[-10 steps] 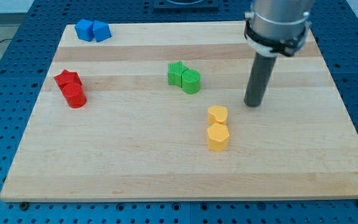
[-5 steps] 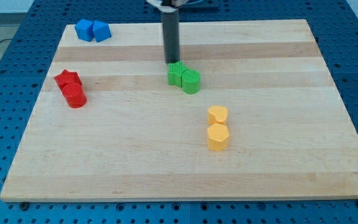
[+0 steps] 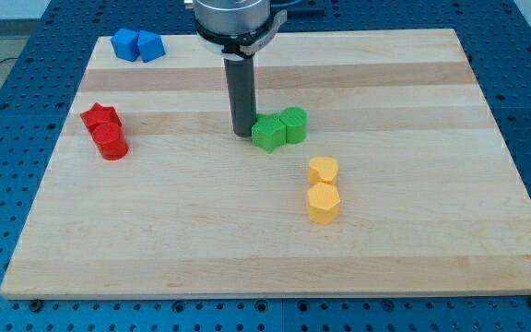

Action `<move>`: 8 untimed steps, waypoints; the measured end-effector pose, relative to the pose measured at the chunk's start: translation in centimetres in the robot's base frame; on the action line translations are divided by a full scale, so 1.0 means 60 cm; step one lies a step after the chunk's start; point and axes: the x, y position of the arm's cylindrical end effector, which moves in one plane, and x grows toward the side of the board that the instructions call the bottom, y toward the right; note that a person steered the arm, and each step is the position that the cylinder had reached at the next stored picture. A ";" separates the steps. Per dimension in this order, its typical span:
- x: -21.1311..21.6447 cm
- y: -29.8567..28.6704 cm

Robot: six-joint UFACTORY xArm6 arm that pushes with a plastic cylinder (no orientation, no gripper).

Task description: Keep green blocks vertically above yellow blocks

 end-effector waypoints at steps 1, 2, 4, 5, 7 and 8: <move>0.024 0.007; 0.051 0.018; 0.051 -0.038; 0.049 -0.027; 0.049 0.062; 0.049 0.106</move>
